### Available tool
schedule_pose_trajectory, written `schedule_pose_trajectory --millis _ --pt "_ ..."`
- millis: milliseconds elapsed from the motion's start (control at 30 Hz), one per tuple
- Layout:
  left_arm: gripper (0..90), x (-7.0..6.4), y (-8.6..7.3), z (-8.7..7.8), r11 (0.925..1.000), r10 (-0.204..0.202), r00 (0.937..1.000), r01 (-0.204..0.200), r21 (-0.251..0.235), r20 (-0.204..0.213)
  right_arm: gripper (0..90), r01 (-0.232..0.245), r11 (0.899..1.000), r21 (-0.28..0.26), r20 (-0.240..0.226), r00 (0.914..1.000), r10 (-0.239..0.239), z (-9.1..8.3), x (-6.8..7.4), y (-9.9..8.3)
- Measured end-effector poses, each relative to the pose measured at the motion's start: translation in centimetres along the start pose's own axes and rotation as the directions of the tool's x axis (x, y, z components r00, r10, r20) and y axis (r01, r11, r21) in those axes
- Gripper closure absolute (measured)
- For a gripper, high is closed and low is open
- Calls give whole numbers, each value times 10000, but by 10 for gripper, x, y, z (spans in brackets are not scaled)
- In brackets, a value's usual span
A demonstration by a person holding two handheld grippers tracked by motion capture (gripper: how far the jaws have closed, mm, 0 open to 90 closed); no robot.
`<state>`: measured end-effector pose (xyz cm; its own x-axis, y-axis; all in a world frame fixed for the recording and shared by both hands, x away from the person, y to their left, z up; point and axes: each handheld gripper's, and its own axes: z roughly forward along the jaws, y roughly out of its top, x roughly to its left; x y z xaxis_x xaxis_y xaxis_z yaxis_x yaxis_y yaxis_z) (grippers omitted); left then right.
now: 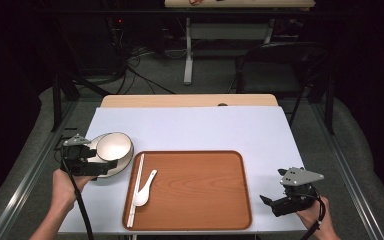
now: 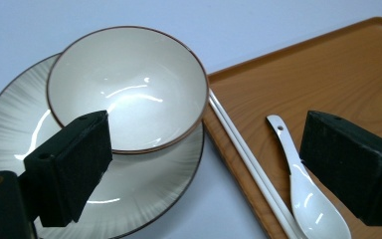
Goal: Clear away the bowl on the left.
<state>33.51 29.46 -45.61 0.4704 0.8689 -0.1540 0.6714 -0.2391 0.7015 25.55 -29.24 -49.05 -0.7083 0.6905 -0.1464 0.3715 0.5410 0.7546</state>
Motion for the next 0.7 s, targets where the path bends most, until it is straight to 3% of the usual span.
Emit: schedule_pose_trajectory --millis 233,367,600,700 --pt "60 21 7 2 9991 -431 9981 429 -43 -435 0 -5 10000 21 -34 10000 6 1 0 0" --pt "44 35 9 14 9952 -969 9931 976 60 -664 0 -45 10000 31 -41 10000 45 1 0 0" --pt "46 48 8 36 9889 -1388 9866 1427 417 -863 0 -34 10000 55 -60 10000 35 1 0 -1" --pt "96 52 8 42 9867 -1524 9844 1566 429 -880 0 -25 10000 66 -70 10000 25 1 -1 -1"
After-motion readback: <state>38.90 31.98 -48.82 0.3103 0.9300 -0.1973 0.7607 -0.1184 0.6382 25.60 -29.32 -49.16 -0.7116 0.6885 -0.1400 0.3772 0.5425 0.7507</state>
